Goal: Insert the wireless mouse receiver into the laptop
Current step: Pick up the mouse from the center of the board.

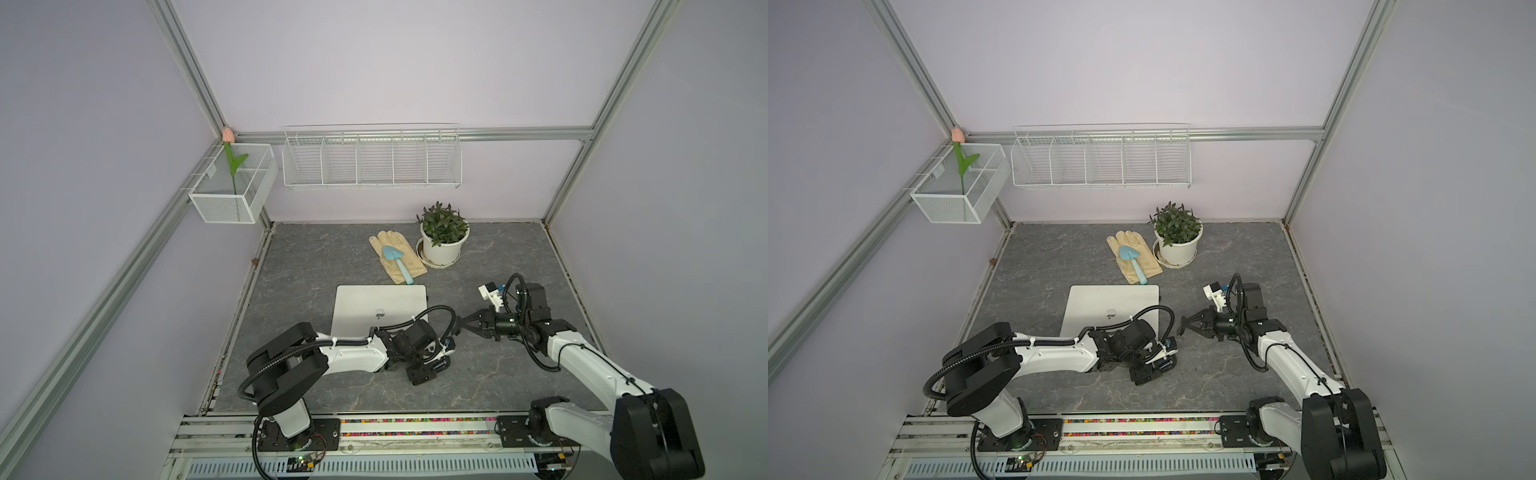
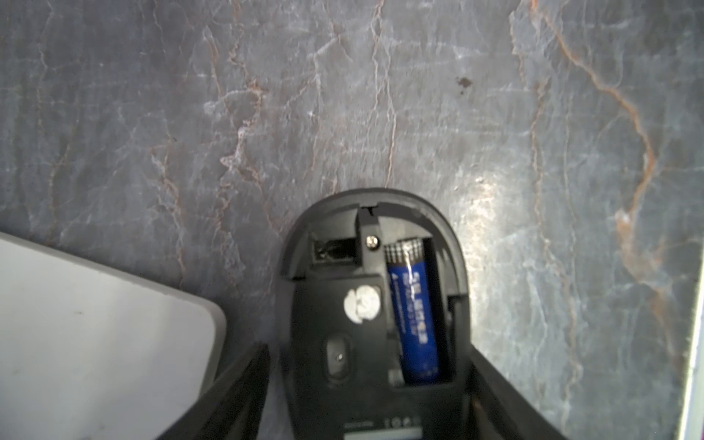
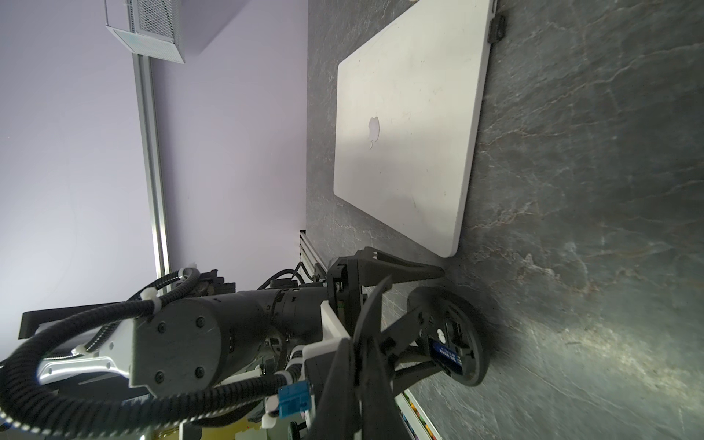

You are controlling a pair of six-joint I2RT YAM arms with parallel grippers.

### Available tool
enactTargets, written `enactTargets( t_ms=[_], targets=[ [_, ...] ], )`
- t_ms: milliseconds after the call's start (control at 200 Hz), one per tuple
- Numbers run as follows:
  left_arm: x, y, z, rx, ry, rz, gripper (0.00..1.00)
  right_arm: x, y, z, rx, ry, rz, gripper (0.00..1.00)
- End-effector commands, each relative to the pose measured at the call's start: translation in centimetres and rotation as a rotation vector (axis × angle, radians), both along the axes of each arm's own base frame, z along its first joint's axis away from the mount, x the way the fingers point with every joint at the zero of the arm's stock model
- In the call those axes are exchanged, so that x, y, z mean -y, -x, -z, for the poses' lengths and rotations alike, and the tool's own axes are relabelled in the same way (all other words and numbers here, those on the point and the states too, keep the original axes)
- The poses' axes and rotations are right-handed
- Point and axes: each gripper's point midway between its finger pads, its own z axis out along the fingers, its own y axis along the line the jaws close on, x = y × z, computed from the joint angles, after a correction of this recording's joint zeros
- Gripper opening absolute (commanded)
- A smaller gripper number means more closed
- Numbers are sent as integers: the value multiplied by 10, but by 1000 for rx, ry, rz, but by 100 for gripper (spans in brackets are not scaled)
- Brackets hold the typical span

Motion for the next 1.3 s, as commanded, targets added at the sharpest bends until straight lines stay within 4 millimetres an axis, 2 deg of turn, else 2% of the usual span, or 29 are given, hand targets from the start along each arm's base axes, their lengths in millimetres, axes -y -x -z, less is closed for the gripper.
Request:
enactTargets(
  t_ms=[0, 805, 915, 1090, 1225, 1295],
  targets=[
    [5, -5, 0, -7, 8, -22, 75, 2, 3, 1, 1, -5, 1, 7],
    [9, -10, 6, -13, 24, -68, 70, 2, 5, 3, 2, 0, 3, 7],
    [8, -10, 10, -19, 16, -76, 64, 2, 5, 3, 3, 1, 3, 7],
    [8, -12, 11, -19, 10, -91, 50, 2, 6, 2, 3, 0, 3, 7],
    [5, -15, 6, 5, 9, -101, 39, 3, 6, -1, 10, -2, 5, 7],
    [2, -17, -2, 13, 13, -101, 38, 3, 6, -4, 13, -7, 6, 7]
  ],
)
